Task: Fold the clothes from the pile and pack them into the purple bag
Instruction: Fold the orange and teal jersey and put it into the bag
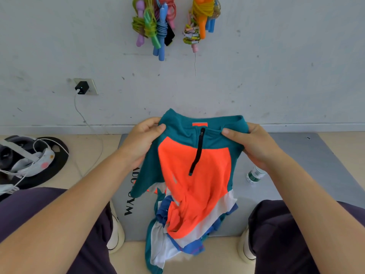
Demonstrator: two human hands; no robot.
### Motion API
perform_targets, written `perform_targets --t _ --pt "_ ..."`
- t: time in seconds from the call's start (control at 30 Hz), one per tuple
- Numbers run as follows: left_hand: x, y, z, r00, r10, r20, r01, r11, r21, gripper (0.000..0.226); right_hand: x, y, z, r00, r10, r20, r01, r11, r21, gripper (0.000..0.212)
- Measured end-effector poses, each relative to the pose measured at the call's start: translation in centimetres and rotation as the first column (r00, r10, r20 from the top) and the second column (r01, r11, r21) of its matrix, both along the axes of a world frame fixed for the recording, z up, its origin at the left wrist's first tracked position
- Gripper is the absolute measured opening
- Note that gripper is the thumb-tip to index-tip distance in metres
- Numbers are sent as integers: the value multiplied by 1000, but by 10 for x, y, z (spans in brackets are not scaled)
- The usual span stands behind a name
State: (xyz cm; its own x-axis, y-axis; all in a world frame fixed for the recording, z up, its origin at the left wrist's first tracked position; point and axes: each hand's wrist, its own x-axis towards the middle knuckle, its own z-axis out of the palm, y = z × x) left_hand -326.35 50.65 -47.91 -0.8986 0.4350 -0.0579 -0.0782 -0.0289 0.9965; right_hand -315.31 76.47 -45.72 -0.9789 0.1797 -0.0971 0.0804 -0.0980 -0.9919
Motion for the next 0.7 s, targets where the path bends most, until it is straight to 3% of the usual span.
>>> perform_targets --t 0.07,0.17,0.2,0.33,0.47,0.57,0.63,0.7 --pt "4 1 5 999 -44 17 44 999 -19 15 0 -2 0 1000 26 6 -26 1000 4 34" --pt "9 2 8 993 -112 37 116 985 -126 45 0 -6 0 1000 27 7 -27 999 39 37" --pt "9 1 7 996 -83 25 85 985 -147 46 0 -6 0 1000 29 11 -30 998 48 37" --pt "3 -3 7 997 24 -74 -30 996 -88 19 0 -4 3 989 123 83 -134 981 141 34" --pt "-6 -14 11 981 -95 -169 81 993 -88 18 1 5 0 954 168 247 -260 873 412 16" --pt "-12 -22 8 950 -221 -221 126 918 -375 12 1 8 -4 959 156 235 -255 837 484 15" --pt "-15 -22 5 930 -224 -291 15 814 -581 29 2 6 -4 968 183 173 -241 876 418 18" --pt "-13 -19 4 934 -169 -314 -62 791 -609 44 2 3 -4 978 158 137 -198 910 365 18"
